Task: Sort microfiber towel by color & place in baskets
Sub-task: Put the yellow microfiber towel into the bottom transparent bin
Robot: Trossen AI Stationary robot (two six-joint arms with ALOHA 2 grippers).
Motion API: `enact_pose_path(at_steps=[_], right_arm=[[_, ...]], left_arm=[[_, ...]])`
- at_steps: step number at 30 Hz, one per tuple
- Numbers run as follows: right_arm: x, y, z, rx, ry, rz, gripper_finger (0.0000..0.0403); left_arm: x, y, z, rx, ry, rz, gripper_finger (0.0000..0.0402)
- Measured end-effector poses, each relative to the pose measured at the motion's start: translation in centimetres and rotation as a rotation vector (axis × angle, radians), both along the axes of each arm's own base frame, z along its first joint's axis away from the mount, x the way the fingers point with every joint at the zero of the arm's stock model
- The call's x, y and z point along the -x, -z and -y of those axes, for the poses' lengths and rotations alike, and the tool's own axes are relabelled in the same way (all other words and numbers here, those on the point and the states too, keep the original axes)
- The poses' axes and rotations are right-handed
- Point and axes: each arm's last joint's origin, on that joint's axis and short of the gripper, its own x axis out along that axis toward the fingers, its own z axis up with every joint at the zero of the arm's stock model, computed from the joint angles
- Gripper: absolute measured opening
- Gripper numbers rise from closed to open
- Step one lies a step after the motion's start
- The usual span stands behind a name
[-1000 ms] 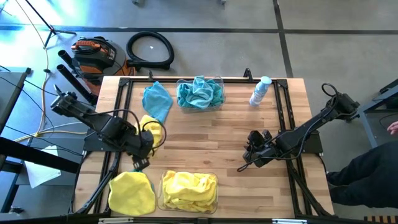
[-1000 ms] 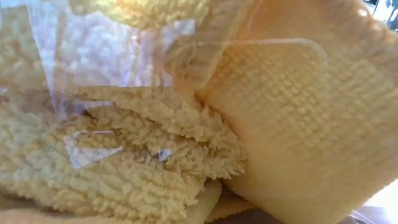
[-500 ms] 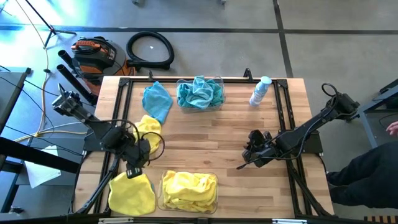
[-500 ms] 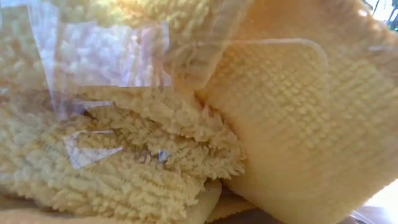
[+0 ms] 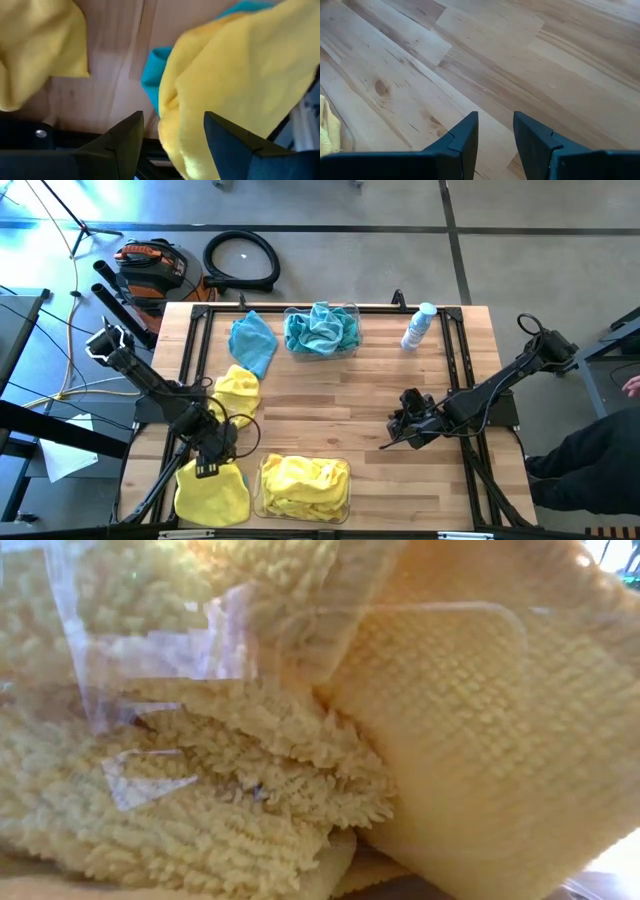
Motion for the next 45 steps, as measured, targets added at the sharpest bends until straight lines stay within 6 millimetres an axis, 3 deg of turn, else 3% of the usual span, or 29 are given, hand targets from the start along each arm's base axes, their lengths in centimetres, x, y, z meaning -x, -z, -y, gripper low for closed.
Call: enact_pose_path(at_steps=[13, 16, 21, 25, 29, 39, 45], right_arm=[[0.0, 0.0, 0.0, -0.036, 0.052, 0.017, 0.0118], [0.0, 0.0, 0.0, -0.039, 0.055, 0.019, 0.0118], [0.0, 0.0, 0.0, -0.039, 0.055, 0.019, 0.0118], [0.0, 0.0, 0.0, -0.039, 0.055, 0.019, 0.0118], [0.0, 0.0, 0.0, -0.042, 0.06, 0.021, 0.0118], [0.0, 0.0, 0.0, -0.074, 0.105, 0.037, 0.0118], [0.0, 0.0, 0.0, -0.075, 0.105, 0.038, 0.0118]], left_arm=[[0.8, 4.1, 1.3, 0.178, 0.078, 0.049, 0.0184], [0.8, 4.1, 1.3, 0.177, 0.052, 0.043, 0.0146], [0.9, 4.1, 1.4, 0.218, -0.011, -0.015, 0.0026], [0.9, 3.8, 1.5, 0.243, -0.076, -0.062, 0.0011], [0.2, 1.1, 2.3, 0.297, -0.048, -0.032, 0.0003], [-0.3, -10.3, 2.3, 0.197, 0.002, 0.224, 0.0001], [0.0, -15.8, 2.0, 0.196, -0.024, 0.432, 0.0]])
